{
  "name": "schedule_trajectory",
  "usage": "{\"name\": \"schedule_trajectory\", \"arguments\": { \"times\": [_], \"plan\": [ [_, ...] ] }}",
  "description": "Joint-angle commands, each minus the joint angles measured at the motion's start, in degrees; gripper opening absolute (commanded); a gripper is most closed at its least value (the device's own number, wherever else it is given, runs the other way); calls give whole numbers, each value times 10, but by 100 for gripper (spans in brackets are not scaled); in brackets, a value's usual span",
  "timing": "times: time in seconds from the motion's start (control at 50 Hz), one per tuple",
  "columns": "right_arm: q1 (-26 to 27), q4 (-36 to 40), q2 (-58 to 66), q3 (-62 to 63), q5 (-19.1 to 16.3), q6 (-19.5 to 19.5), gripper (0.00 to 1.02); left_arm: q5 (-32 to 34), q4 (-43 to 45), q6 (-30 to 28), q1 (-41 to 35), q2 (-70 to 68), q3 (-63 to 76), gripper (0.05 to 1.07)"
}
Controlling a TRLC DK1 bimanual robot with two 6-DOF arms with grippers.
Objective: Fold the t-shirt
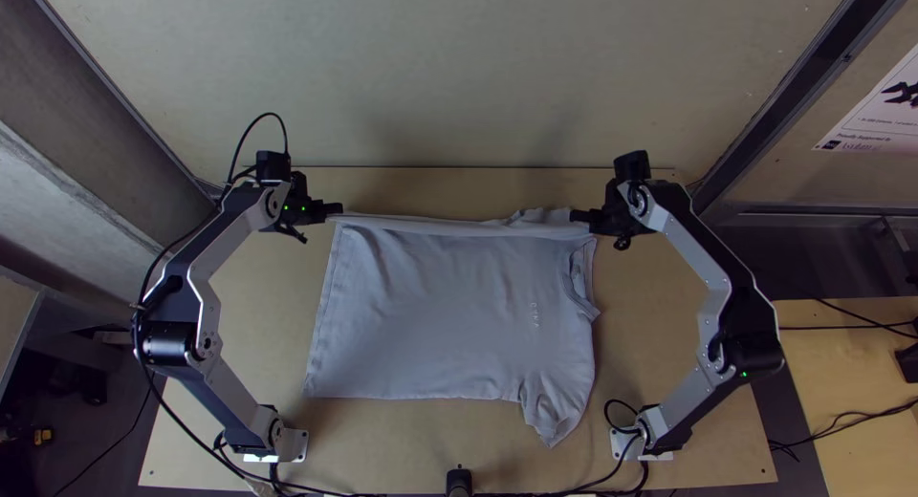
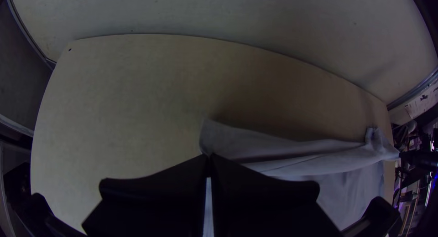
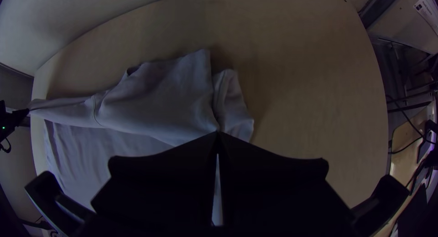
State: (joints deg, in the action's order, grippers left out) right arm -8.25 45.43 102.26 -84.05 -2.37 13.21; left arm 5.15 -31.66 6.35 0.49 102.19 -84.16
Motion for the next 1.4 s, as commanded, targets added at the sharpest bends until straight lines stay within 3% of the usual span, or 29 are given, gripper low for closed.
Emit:
{"name": "schedule_trajectory", "arguments": {
  "times": [0.0, 0.44, 0.54, 0.6, 0.64, 0.72, 0.76, 0.78, 1.04, 1.24, 1.38],
  "plan": [
    [-5, -3, -43, 46, 8, -4, 2, 3, 5, -15, 4, -37, 51, 8],
    [-6, -27, -107, 191, 8, -1, 2, 3, 61, -54, 16, -112, 216, 10],
    [-8, -27, -107, 211, 9, -4, 2, 14, 75, -75, 21, -118, 253, 36],
    [-8, -27, -106, 223, 9, -5, 5, 33, 75, -78, 22, -124, 269, 46],
    [-8, -27, -109, 232, 9, -6, 21, 37, 78, -78, 23, -128, 278, 54],
    [-9, -16, -114, 242, 9, -4, 80, 53, 78, -85, 26, -141, 293, 79],
    [-9, -9, -115, 241, 9, -3, 99, 58, 77, -89, 26, -147, 298, 98],
    [-9, -3, -115, 239, 9, -4, 99, 58, 74, -87, 27, -149, 298, 104],
    [-31, 13, -204, 234, 9, 1, 99, 81, -17, -93, 29, -197, 269, 103],
    [-42, 19, -318, 287, 8, 45, 99, 88, -104, -120, 28, -250, 262, 103],
    [-81, 92, -363, 276, 8, 47, 99, 87, -173, -138, 21, -308, 271, 103]
  ]
}}
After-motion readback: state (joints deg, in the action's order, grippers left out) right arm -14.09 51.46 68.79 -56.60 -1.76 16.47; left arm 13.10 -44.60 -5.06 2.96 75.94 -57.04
